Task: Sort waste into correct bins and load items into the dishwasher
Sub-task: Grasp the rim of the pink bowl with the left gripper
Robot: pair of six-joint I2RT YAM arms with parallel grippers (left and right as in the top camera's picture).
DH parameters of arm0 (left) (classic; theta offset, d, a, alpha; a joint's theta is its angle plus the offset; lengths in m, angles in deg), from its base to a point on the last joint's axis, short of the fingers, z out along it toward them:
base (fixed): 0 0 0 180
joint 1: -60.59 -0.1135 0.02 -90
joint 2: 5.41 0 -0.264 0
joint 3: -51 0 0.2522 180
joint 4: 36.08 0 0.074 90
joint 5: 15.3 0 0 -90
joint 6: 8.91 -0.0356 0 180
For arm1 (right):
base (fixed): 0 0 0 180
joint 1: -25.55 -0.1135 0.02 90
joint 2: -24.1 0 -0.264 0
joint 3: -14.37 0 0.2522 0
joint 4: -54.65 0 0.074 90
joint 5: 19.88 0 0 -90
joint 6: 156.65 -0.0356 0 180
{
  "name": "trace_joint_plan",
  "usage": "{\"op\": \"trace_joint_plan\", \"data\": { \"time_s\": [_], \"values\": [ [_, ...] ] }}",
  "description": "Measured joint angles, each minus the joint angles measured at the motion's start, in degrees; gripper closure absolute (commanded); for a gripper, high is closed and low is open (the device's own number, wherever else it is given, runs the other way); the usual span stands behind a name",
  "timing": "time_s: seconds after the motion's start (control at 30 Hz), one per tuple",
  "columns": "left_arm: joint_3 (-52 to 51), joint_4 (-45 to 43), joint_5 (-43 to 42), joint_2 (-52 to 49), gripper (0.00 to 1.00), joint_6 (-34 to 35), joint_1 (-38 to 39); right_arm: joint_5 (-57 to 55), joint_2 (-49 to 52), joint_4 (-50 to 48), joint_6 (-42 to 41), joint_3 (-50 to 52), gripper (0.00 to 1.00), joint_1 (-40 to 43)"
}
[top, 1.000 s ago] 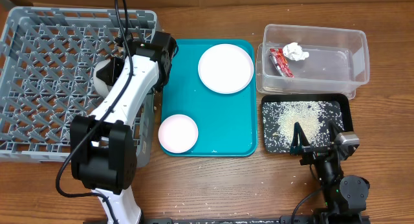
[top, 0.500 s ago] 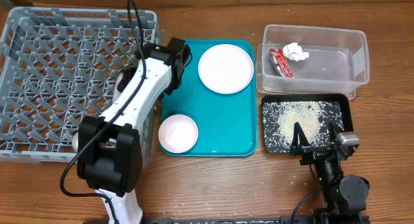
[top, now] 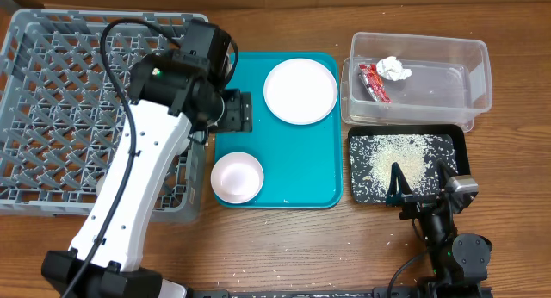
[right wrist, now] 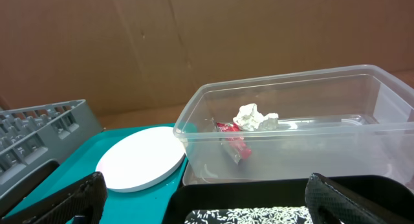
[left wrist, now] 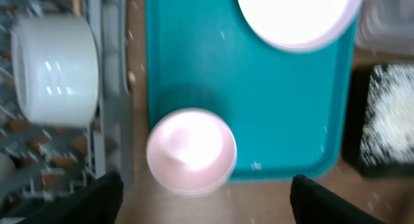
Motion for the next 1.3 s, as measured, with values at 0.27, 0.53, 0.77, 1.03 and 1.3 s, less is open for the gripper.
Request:
{"op": "trace_joint_plan", "data": {
  "time_s": [0.27, 0.53, 0.77, 1.03, 1.3],
  "values": [
    [-22.6, -10.7, 3.0, -0.5, 0.54, 7.1, 1.7, 0.0, 0.0, -0.1, 0.0, 0.0, 0.0, 0.0],
    [-36.4, -20.2, 10.9, -1.2, 0.56, 12.9, 1.7, 0.0, 0.0, 0.0, 0.0, 0.0, 0.0, 0.0],
    [-44.1, -29.3, 11.0, -1.2, 0.71, 14.2, 1.7, 0.0, 0.0, 0.0, 0.0, 0.0, 0.0, 0.0],
    [-42.3, -31.6, -2.7, -1.0, 0.96, 9.5, 1.7, 0.0, 0.0, 0.0, 0.0, 0.0, 0.0, 0.0],
    [-23.0, -15.3, 9.4, 3.1, 0.96, 6.5, 1.2, 0.0, 0.0, 0.0, 0.0, 0.0, 0.0, 0.0]
  ]
}}
